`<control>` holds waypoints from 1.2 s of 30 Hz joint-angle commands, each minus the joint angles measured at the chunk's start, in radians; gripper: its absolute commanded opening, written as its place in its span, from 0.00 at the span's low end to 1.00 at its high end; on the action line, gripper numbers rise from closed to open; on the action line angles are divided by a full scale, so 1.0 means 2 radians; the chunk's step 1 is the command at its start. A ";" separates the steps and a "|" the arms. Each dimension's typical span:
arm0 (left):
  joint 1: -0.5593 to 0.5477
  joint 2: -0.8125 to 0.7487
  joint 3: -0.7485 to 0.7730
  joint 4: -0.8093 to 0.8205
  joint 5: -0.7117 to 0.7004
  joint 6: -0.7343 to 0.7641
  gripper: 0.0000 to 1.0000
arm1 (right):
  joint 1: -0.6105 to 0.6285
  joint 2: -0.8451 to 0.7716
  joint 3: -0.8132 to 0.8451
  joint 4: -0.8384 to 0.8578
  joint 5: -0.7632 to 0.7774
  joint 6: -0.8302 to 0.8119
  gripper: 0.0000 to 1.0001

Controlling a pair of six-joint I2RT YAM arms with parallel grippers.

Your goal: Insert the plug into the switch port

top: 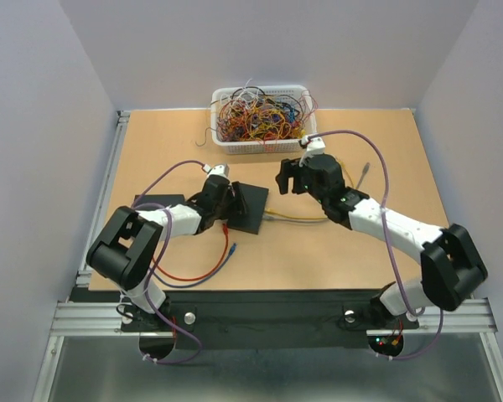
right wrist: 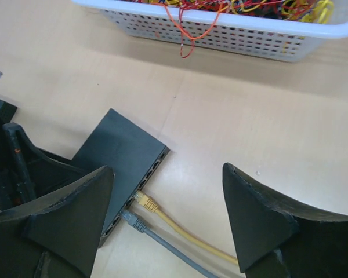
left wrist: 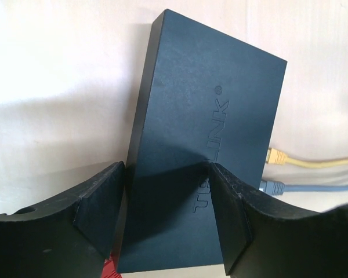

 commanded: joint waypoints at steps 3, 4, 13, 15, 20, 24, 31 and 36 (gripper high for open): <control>-0.041 -0.014 0.002 0.012 0.039 -0.068 0.71 | -0.002 -0.092 -0.061 -0.016 0.025 0.010 0.82; -0.044 -0.017 0.002 0.013 0.041 -0.074 0.71 | -0.002 -0.118 -0.078 -0.018 0.020 0.013 0.82; -0.056 -0.091 0.012 -0.035 -0.026 -0.055 0.72 | -0.002 -0.246 -0.149 -0.044 -0.009 0.048 0.84; -0.056 -0.127 0.016 -0.062 -0.054 -0.040 0.72 | -0.001 -0.271 -0.161 -0.045 -0.031 0.046 0.90; -0.057 -0.225 0.016 -0.130 -0.092 0.005 0.72 | -0.001 -0.314 -0.169 -0.053 -0.097 0.061 0.94; -0.058 -0.327 0.014 -0.208 -0.137 0.024 0.73 | -0.001 -0.355 -0.171 -0.058 -0.136 0.081 0.94; -0.058 -0.460 0.039 -0.320 -0.203 0.017 0.77 | 0.000 -0.417 -0.156 -0.109 -0.166 0.097 0.98; -0.058 -0.465 0.094 -0.413 -0.243 0.025 0.78 | -0.001 -0.444 -0.117 -0.190 -0.137 0.112 0.99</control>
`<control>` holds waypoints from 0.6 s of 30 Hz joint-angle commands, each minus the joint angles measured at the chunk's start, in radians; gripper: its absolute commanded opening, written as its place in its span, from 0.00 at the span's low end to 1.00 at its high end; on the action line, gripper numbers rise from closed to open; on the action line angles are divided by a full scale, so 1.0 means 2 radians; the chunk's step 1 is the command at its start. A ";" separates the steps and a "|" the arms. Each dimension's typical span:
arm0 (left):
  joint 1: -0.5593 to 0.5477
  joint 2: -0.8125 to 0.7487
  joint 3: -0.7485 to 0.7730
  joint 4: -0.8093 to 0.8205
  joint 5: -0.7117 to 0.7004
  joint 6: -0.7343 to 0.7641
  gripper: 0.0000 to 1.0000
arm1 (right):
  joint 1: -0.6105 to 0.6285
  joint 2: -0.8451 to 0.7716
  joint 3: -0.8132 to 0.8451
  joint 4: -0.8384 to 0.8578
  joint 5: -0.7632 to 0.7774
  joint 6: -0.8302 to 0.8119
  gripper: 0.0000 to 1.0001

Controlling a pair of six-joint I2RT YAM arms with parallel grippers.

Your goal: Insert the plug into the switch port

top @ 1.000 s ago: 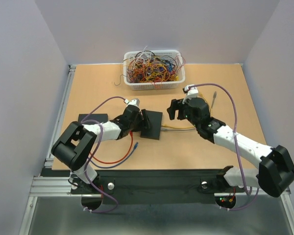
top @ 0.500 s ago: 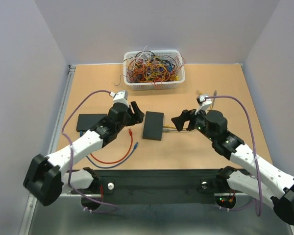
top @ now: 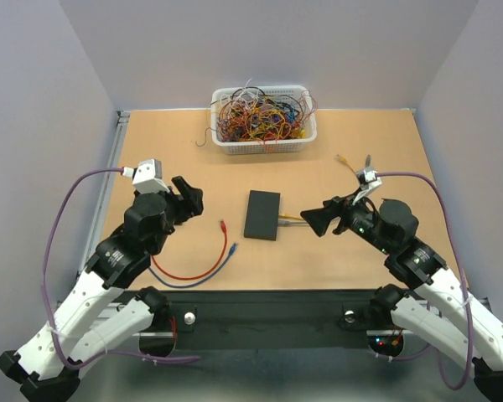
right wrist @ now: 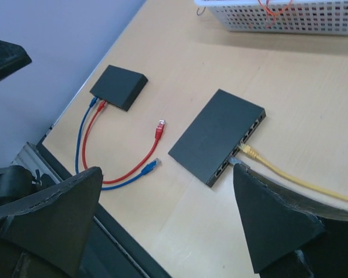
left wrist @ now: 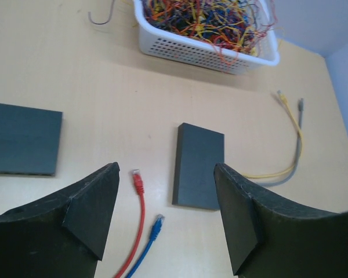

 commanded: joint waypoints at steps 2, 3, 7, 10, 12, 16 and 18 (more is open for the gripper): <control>-0.001 0.001 0.049 -0.088 -0.052 0.010 0.80 | 0.002 -0.015 0.060 -0.086 0.040 0.024 0.99; -0.001 -0.006 0.047 -0.085 -0.050 0.013 0.80 | 0.001 -0.008 0.079 -0.115 0.052 0.027 0.99; -0.001 -0.045 0.000 -0.047 -0.053 0.011 0.81 | 0.001 0.008 0.095 -0.165 0.074 0.020 0.99; -0.001 -0.076 -0.009 -0.033 -0.043 0.014 0.80 | 0.002 0.000 0.080 -0.182 0.049 0.011 0.99; -0.001 -0.094 -0.016 -0.030 -0.051 0.013 0.80 | 0.001 -0.007 0.072 -0.185 0.035 0.014 0.99; -0.001 -0.104 -0.020 -0.032 -0.051 0.008 0.81 | 0.001 -0.008 0.077 -0.185 0.008 0.008 1.00; -0.001 -0.103 -0.020 -0.036 -0.058 0.006 0.81 | 0.001 -0.014 0.078 -0.185 0.006 0.008 1.00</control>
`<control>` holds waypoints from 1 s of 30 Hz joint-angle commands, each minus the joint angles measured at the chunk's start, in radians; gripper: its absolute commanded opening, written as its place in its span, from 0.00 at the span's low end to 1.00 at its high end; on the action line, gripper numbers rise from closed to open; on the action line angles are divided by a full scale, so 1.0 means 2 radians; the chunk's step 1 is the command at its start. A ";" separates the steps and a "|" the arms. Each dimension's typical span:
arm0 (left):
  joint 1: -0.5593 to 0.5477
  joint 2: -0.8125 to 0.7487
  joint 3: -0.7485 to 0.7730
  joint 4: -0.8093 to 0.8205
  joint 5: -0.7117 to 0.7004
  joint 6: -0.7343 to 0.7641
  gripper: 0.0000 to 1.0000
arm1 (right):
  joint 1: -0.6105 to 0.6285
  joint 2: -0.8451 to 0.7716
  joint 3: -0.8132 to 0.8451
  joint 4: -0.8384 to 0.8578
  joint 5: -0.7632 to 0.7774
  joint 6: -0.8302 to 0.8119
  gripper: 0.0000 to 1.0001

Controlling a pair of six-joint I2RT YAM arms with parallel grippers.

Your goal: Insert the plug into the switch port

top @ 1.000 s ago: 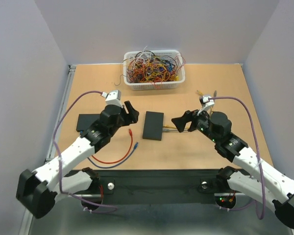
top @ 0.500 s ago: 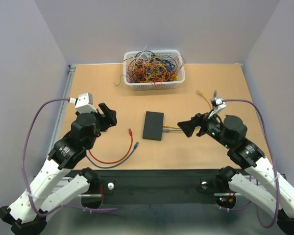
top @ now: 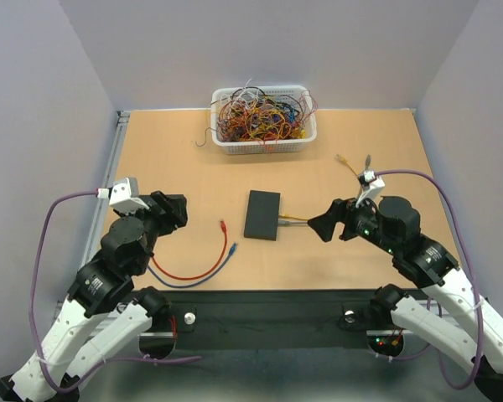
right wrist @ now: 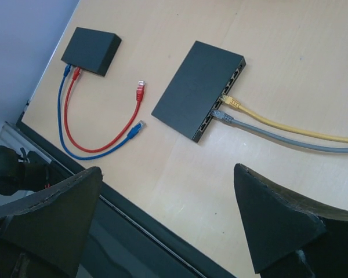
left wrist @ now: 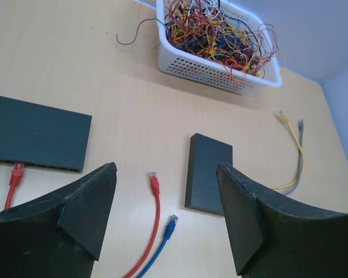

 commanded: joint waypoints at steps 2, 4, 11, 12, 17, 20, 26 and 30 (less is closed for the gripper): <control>-0.001 0.009 -0.002 0.009 -0.029 -0.003 0.81 | 0.002 -0.016 0.004 0.001 -0.019 -0.002 1.00; -0.001 0.012 -0.002 0.008 -0.029 -0.002 0.81 | 0.001 -0.018 0.006 0.001 -0.021 -0.002 1.00; -0.001 0.014 -0.007 0.014 -0.023 0.002 0.81 | 0.001 -0.024 0.008 0.002 -0.026 -0.005 1.00; -0.001 0.015 -0.007 0.014 -0.022 0.003 0.81 | 0.001 -0.025 0.007 0.003 -0.025 -0.005 1.00; -0.001 0.016 -0.008 0.016 -0.021 0.004 0.81 | 0.001 -0.029 0.005 0.005 -0.021 -0.005 1.00; -0.001 0.019 -0.009 0.017 -0.020 0.004 0.81 | 0.001 -0.025 0.004 0.006 -0.025 -0.005 1.00; -0.001 0.020 -0.009 0.017 -0.020 0.005 0.80 | 0.002 -0.021 0.002 0.009 -0.029 -0.005 1.00; -0.001 0.019 -0.010 0.017 -0.019 0.004 0.80 | 0.001 -0.020 0.001 0.010 -0.031 -0.005 1.00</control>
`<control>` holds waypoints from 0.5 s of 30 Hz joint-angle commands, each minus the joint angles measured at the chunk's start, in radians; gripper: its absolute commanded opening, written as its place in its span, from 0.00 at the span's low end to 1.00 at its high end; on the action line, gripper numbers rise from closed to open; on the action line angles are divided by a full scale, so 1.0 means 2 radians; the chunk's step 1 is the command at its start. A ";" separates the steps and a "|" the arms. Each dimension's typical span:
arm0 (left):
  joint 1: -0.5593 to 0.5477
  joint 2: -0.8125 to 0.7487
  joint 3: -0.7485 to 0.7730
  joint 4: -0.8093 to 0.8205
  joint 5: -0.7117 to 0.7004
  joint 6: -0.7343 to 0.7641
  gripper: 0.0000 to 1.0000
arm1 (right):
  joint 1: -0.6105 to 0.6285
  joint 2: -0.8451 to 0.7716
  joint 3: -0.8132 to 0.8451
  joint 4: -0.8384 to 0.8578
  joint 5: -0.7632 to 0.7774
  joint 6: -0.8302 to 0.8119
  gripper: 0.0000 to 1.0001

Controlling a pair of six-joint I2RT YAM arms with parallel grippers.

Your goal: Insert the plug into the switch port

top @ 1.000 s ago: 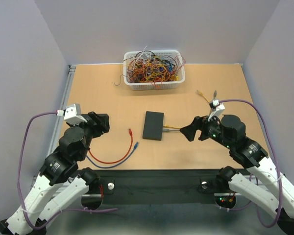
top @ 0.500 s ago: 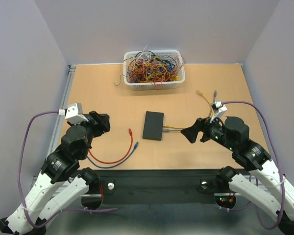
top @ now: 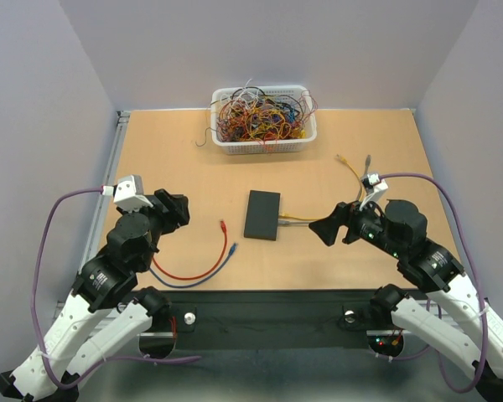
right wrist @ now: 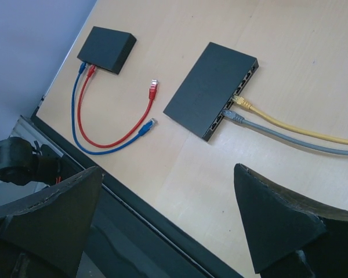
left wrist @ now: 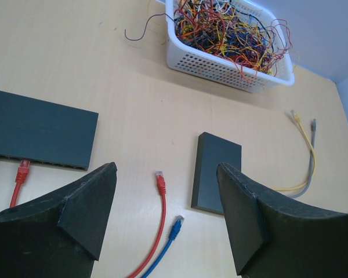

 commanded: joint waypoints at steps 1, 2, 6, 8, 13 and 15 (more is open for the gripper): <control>-0.001 0.000 -0.009 0.016 -0.007 0.006 0.80 | 0.001 0.001 0.001 0.017 -0.007 -0.004 1.00; -0.001 0.000 -0.009 0.016 -0.008 0.006 0.80 | 0.001 0.001 0.000 0.018 -0.008 -0.003 1.00; 0.000 0.001 -0.009 0.016 -0.008 0.005 0.80 | 0.002 0.001 -0.001 0.019 -0.008 -0.004 1.00; -0.001 0.001 -0.009 0.017 -0.007 0.005 0.80 | 0.002 0.000 -0.001 0.019 -0.009 -0.003 1.00; -0.001 0.000 -0.010 0.017 -0.008 0.005 0.80 | 0.002 0.000 -0.001 0.020 -0.012 -0.004 1.00; -0.001 0.001 -0.010 0.017 -0.008 0.005 0.80 | 0.002 0.000 -0.001 0.020 -0.012 -0.002 1.00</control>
